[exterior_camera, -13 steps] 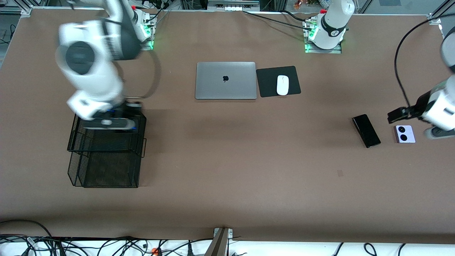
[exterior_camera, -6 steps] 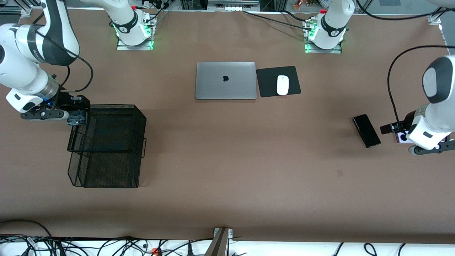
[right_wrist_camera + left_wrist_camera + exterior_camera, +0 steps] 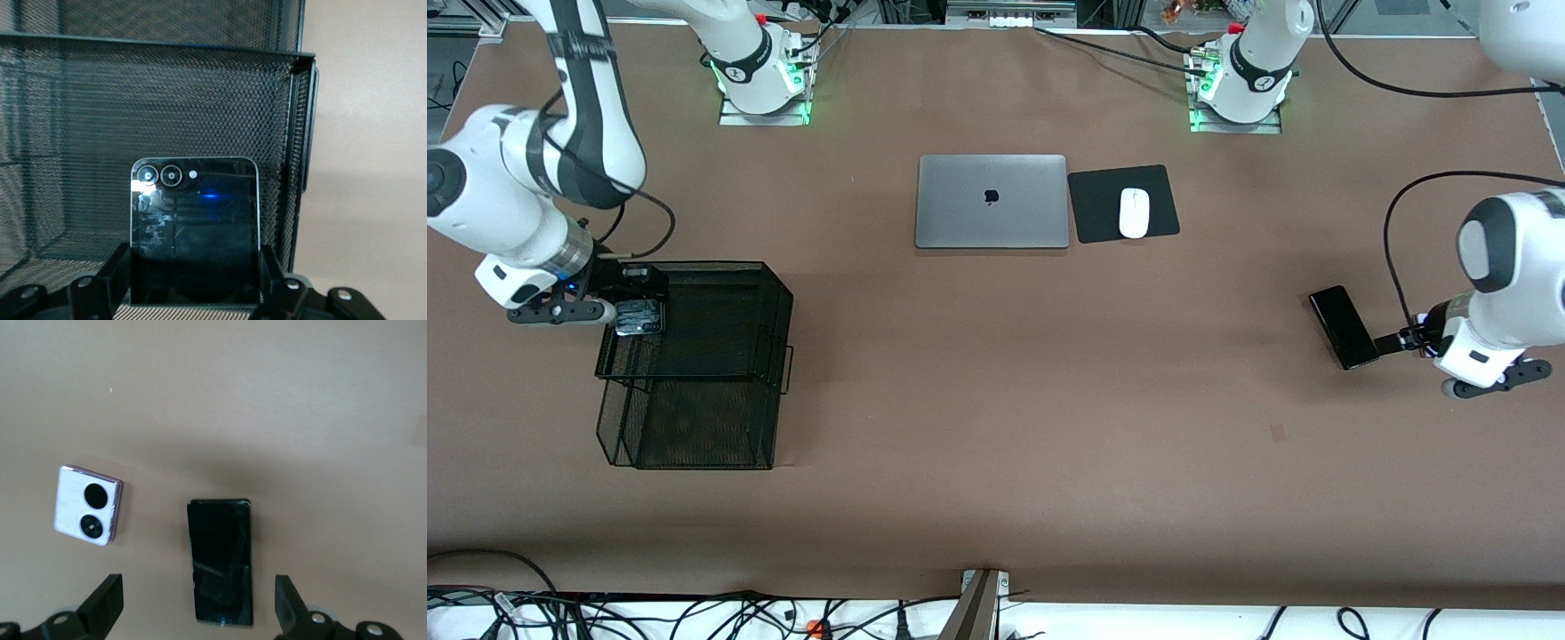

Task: Place phones with both arms
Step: 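Carry the flip phone into the mesh basket with the right gripper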

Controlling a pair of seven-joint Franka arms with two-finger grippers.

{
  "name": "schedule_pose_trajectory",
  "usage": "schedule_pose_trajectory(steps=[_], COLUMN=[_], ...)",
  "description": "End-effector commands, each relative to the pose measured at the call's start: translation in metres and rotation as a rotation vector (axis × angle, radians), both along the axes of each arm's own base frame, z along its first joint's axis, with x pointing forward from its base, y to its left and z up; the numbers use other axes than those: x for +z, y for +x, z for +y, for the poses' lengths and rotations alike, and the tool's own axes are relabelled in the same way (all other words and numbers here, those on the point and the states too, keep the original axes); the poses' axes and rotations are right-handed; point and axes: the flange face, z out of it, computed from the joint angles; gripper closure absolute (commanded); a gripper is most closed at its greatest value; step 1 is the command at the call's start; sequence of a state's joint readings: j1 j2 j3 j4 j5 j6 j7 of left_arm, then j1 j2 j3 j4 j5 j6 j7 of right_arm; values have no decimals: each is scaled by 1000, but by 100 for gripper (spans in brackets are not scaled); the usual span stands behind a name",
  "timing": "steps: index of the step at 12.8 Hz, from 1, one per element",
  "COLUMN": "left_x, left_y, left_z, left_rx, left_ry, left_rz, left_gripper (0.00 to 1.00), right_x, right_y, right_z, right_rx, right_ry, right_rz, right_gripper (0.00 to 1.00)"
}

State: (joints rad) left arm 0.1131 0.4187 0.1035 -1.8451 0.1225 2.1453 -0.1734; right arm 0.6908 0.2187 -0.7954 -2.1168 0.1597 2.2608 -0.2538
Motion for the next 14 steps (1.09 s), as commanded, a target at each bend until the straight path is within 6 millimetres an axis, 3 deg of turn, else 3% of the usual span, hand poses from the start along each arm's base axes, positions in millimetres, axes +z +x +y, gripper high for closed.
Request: schedule_pose_trajectory(steps=[1, 2, 3, 5, 9, 11, 14], left_x=[-34, -44, -51, -69, -119, -127, -130], left_y=[-27, -30, -33, -42, -59, -59, -59], left_z=[5, 8, 10, 11, 12, 4, 3], left_rx=[65, 79, 95, 117, 123, 111, 110], left_ry=[-50, -59, -71, -85, -97, -104, -105], left_rz=[-41, -41, -43, -41, -20, -14, -11], left_gripper=[0, 0, 0, 0, 0, 0, 0], right_x=[3, 3, -1, 18, 91, 108, 116], right_y=[5, 7, 7, 18, 32, 29, 25], right_z=[-10, -13, -12, -5, 13, 5, -1], right_rx=[-10, -34, -58, -53, -54, -60, -72], right_ry=[11, 17, 43, 61, 103, 115, 124], right_rz=[-15, -16, -12, -16, 94, 111, 134], right_gripper=[90, 19, 0, 0, 0, 0, 0])
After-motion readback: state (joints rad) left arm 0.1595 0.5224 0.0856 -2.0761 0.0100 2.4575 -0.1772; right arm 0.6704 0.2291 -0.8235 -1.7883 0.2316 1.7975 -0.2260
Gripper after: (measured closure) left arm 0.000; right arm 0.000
